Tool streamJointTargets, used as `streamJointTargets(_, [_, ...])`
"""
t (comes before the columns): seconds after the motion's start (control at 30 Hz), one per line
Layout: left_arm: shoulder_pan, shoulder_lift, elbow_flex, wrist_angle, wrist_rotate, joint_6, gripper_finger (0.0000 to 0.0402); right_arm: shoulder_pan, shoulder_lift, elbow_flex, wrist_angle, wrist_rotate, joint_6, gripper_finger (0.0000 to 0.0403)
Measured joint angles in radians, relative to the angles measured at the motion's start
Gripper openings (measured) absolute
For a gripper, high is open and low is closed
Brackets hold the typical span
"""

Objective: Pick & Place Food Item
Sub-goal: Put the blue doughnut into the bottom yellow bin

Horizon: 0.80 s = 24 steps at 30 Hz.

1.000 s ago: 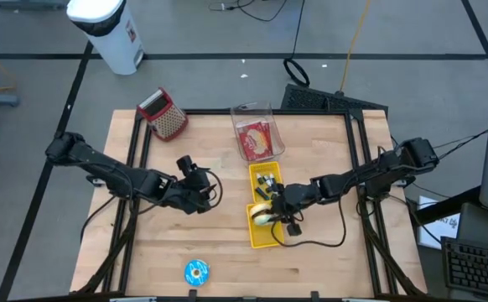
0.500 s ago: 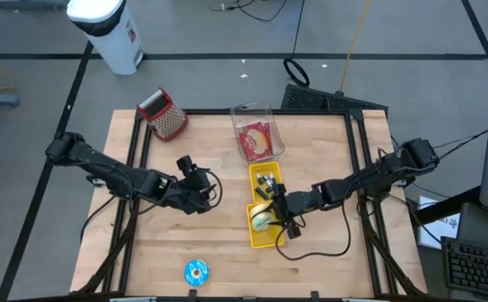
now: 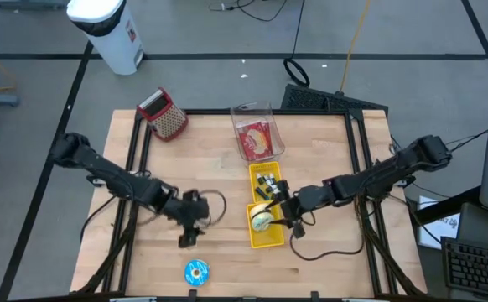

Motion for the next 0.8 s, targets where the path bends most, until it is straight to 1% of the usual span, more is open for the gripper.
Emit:
streamJointTargets(0.07, [-0.042,0.046,0.000,0.006,0.010,-0.039,0.0248,0.000,-0.029,0.000,-0.005,-0.001,-0.024,0.0216])
streamJointTargets(0.17, [-0.089,0.135,0.000,0.042,0.100,-0.082,0.0248,0.000,-0.066,0.000,-0.006,0.003,-0.076,0.0216])
streamJointTargets(0.23, [-0.118,0.199,-0.001,0.099,0.163,-0.108,0.0248,0.000,-0.083,0.000,-0.006,0.003,-0.105,0.0214])
streamJointTargets(0.3, [-0.150,0.257,-0.001,0.159,0.207,-0.123,0.0248,0.000,-0.097,0.000,-0.007,0.003,-0.123,0.0212])
streamJointTargets(0.4, [-0.188,0.334,-0.001,0.193,0.254,-0.138,0.0248,0.000,-0.108,0.000,-0.005,0.003,-0.144,0.0211])
streamJointTargets(0.53, [-0.215,0.402,0.001,0.220,0.259,-0.170,0.0248,0.000,-0.109,0.000,-0.006,0.003,-0.177,0.0211])
streamJointTargets(0.6, [-0.221,0.425,0.002,0.228,0.244,-0.180,0.0248,-0.001,-0.109,0.000,-0.005,0.004,-0.189,0.0211])
streamJointTargets(0.73, [-0.223,0.438,0.004,0.225,0.211,-0.180,0.0248,-0.010,-0.109,0.000,-0.003,0.004,-0.198,0.0210])
streamJointTargets(0.8, [-0.225,0.435,0.003,0.220,0.196,-0.179,0.0240,-0.014,-0.109,0.000,0.002,0.004,-0.198,0.0210])
